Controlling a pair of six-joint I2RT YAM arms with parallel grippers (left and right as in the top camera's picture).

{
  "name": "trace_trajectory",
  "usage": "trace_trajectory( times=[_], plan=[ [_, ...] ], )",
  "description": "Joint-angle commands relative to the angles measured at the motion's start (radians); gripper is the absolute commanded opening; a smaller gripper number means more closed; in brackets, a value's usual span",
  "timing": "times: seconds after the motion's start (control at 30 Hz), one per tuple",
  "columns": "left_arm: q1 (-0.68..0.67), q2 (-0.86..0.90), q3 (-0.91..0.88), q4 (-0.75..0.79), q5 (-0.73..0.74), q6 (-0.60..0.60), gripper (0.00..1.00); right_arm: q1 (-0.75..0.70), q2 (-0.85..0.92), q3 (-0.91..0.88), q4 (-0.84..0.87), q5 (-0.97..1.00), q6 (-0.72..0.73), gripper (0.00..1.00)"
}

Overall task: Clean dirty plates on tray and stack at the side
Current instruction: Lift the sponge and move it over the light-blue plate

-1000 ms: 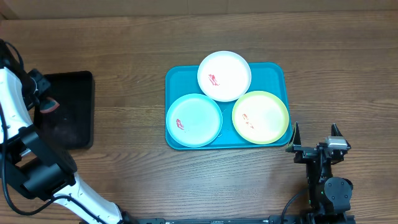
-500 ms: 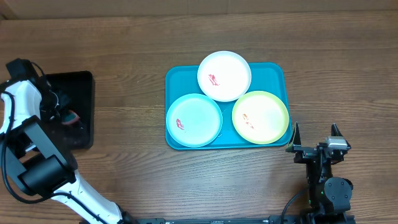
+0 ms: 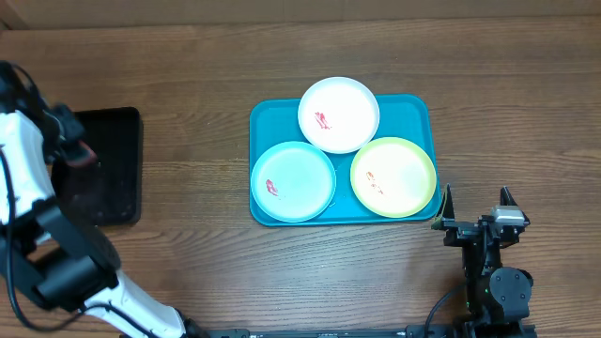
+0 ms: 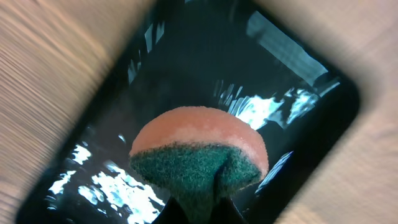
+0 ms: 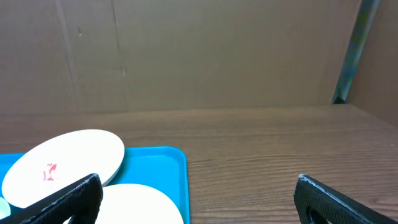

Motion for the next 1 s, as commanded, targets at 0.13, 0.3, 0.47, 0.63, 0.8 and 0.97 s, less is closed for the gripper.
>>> trace_trajectory(
  times=[0.13, 0.3, 0.47, 0.63, 0.8, 0.97],
  plan=[
    [-0.006, -0.001, 0.127, -0.121, -0.017, 0.073, 0.04, -0.006, -0.010, -0.010, 0.006, 0.000, 0.000, 1.00],
    [-0.010, -0.100, 0.269, -0.188, 0.107, -0.002, 0.04, -0.006, -0.010, -0.010, 0.006, 0.000, -0.001, 1.00],
    [-0.031, -0.168, 0.274, -0.253, 0.388, -0.051, 0.04, -0.006, -0.010, -0.010, 0.006, 0.000, 0.000, 1.00],
    [-0.144, -0.145, 0.224, -0.381, 0.536, -0.042, 0.04, -0.006, -0.010, -0.010, 0.006, 0.000, -0.001, 1.00],
    [-0.364, -0.143, 0.070, -0.380, 0.546, -0.039, 0.04, -0.006, -0.010, -0.010, 0.006, 0.000, 0.000, 1.00],
    [-0.600, -0.137, -0.049, -0.254, 0.494, -0.070, 0.05, -0.006, -0.010, -0.010, 0.006, 0.000, -0.001, 1.00]
  ],
)
